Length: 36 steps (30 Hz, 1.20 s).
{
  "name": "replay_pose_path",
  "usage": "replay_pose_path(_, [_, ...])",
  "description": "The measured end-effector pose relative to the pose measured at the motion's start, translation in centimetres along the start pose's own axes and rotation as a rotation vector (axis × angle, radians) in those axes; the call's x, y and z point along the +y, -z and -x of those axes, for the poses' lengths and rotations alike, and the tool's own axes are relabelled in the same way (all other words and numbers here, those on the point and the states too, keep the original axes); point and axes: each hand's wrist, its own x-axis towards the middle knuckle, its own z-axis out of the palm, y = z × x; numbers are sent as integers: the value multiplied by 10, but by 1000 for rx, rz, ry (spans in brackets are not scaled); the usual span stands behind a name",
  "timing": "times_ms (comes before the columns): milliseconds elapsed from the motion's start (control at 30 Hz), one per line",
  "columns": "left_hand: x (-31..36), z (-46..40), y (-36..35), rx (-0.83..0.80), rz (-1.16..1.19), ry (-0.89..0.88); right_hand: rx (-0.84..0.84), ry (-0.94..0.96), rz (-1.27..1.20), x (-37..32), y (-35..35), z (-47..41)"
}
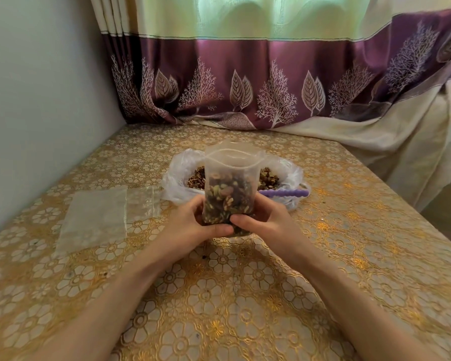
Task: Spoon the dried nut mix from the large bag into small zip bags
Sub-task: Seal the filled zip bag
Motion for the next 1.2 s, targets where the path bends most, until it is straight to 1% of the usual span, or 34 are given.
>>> replay_pose_path(100, [-1, -2, 3, -85, 33, 7, 5, -4, -12, 3, 0, 0])
replay_pose_path(167, [0, -1, 7, -113, 64, 14, -65, -45, 20, 4, 2, 0])
replay_pose_path(233, [1, 0, 9, -102, 70, 10, -111, -74, 53, 4, 3, 0])
replay_pose_path(300, [3, 2, 8, -77, 108, -16, -96, -66, 14, 1, 1, 1])
replay_pose_path(400, [7, 3, 5, -35, 147, -77, -7, -22, -46, -2, -1, 0])
replay_pose_path(467, [9, 4, 5, -23, 166, -87, 24, -20, -76, -2, 0, 0])
replay_pose_path(633, [12, 7, 4, -90, 165, -49, -24, -74, -114, -3, 2, 0])
replay_pose_path(767, [17, 4, 2, 12, 232, -94, 6, -62, -97, -5, -1, -2])
replay_pose_path(967, [18, 3, -2, 121, 306, -28, 150, -39, -61, -6, -8, -5])
replay_pose_path(1000, [18, 3, -2, 134, 320, -22, 155, -27, -72, -7, -8, -5])
replay_pose_path(1067, [19, 3, -1, 148, 348, -22, 157, -27, -172, -9, -9, -5])
replay_pose_path(1133, [21, 4, -1, 145, 353, -31, 167, -60, -259, -11, -9, -4])
replay_pose_path(1200, [23, 5, 0, 142, 358, -45, 180, -86, -292, -12, -11, -3])
